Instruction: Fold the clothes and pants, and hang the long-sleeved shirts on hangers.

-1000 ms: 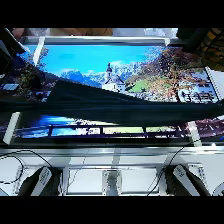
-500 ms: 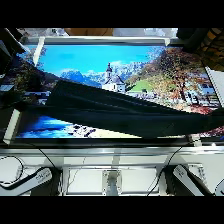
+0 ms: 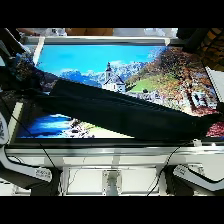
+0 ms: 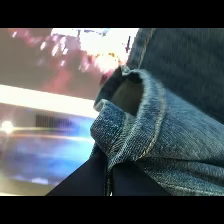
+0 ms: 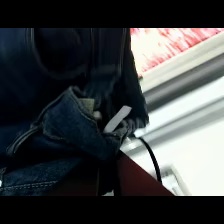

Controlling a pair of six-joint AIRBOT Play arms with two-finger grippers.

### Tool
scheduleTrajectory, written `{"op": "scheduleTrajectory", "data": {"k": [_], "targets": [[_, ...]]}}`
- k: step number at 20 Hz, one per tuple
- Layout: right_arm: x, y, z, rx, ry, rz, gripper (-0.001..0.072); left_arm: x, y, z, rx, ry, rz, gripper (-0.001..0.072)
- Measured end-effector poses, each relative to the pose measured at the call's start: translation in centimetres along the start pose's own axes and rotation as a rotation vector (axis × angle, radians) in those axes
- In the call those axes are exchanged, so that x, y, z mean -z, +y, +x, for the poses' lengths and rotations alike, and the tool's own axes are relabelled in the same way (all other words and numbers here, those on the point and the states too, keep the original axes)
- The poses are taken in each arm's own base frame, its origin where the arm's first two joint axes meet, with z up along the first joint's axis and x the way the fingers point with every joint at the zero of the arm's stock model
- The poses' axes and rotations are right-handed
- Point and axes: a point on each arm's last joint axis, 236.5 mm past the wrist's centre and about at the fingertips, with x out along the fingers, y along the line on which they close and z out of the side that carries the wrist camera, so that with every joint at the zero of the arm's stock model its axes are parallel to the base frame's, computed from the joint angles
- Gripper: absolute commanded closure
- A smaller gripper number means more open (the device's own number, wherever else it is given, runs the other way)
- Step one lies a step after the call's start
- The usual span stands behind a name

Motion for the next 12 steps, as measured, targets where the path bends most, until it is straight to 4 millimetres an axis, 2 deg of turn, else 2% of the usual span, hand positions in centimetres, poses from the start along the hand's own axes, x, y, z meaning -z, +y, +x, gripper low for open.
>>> {"op": "scheduleTrajectory", "data": {"k": [3, 6, 11, 12], "targets": [[-1.7, -0.3, 2.7, -0.005, 0.014, 0.034, 0.0698, -1.2, -0.4, 2.7, 0.003, 0.022, -0.006, 0.0674], [-3.1, -0.7, 5.3, -0.002, 0.032, 0.063, 0.0698, -3.5, -2.1, 4.8, 0.038, -0.026, -0.007, 0.0676], [-5.4, -0.9, 8.2, -0.007, 0.000, 0.112, 0.0696, -9.3, -5.2, 5.1, 0.097, -0.242, -0.039, 0.0672], [-5.9, -1.0, 8.5, -0.006, -0.013, 0.120, 0.0696, -10.2, -5.8, 4.9, 0.115, -0.281, -0.043, 0.0593]]}}
